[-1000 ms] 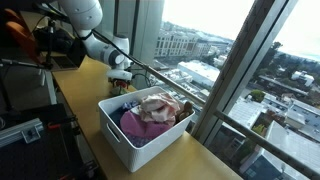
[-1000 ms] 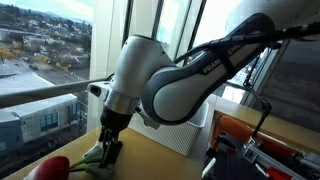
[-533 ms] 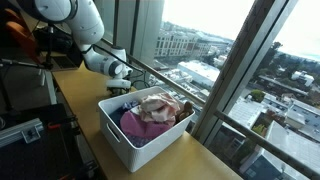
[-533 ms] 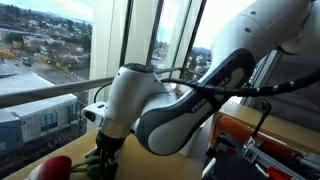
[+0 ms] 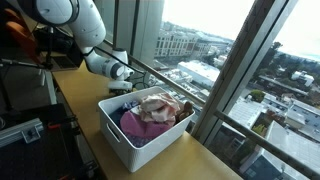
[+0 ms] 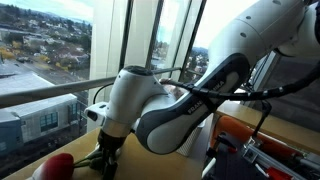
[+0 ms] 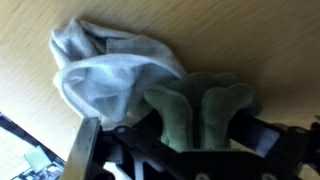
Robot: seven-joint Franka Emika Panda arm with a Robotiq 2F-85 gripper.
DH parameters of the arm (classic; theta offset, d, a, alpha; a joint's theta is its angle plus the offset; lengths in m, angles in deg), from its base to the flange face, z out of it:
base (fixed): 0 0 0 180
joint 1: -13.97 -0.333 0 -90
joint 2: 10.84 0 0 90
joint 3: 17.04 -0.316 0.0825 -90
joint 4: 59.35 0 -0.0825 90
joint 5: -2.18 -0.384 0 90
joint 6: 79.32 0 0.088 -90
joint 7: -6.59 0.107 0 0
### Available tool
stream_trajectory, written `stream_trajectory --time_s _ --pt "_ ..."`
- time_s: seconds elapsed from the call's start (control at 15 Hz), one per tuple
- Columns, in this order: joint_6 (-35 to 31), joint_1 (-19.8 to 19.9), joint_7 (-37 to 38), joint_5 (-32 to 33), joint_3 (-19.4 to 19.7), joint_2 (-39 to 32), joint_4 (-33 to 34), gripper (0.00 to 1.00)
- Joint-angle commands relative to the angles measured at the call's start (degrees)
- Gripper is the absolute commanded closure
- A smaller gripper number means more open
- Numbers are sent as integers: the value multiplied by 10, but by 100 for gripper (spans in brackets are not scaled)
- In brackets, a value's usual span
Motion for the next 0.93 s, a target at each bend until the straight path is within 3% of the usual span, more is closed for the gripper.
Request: stream_trajectory --time_s 0.0,0.33,0.87 --pt "11 22 11 6 -1 87 -78 64" --pt "16 66 1 -4 -12 226 -183 98" --pt "73 133 -46 -56 -18 424 -240 96"
